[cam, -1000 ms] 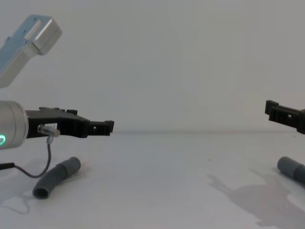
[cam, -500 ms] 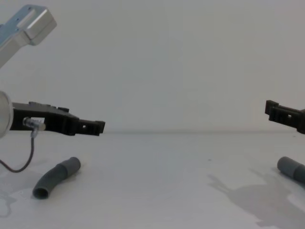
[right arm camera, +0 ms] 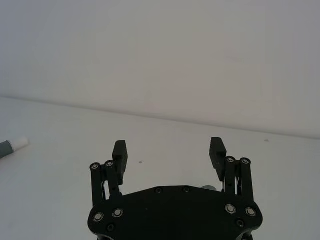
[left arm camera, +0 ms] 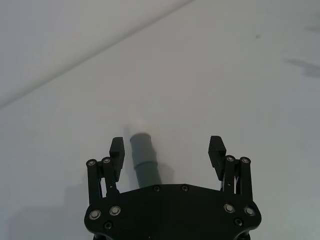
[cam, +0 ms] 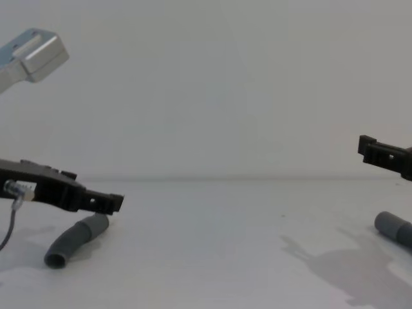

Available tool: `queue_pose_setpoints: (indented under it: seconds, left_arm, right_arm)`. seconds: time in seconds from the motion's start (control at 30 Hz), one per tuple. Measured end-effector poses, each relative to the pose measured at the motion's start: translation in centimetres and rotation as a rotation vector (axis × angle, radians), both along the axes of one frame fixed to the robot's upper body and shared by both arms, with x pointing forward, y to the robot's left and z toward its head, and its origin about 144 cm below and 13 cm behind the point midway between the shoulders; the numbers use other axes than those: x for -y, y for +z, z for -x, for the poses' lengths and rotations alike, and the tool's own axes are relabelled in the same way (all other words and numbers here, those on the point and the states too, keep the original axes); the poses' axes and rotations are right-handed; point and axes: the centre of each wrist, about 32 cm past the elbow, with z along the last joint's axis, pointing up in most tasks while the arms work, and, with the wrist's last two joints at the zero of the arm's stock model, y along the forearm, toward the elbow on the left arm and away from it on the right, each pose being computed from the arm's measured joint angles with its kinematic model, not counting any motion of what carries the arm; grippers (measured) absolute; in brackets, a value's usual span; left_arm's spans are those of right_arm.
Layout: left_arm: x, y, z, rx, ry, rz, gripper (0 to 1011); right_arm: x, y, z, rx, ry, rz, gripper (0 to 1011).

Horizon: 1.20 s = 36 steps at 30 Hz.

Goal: Use both hands to pick up one end of the pipe from the table, align the ends, and insert them.

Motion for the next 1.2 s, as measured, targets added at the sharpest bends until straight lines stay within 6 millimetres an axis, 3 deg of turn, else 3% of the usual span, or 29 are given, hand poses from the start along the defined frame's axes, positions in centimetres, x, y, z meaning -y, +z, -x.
queue_pose_setpoints:
  seconds: [1.2]
  left_arm:
    - [-0.6, -2.9, 0.8, -0.074, 0.174, 0.065, 1001]
  right_arm:
    - [0.0, 0.0, 0.0, 0.0, 0.0, 0.0, 1000]
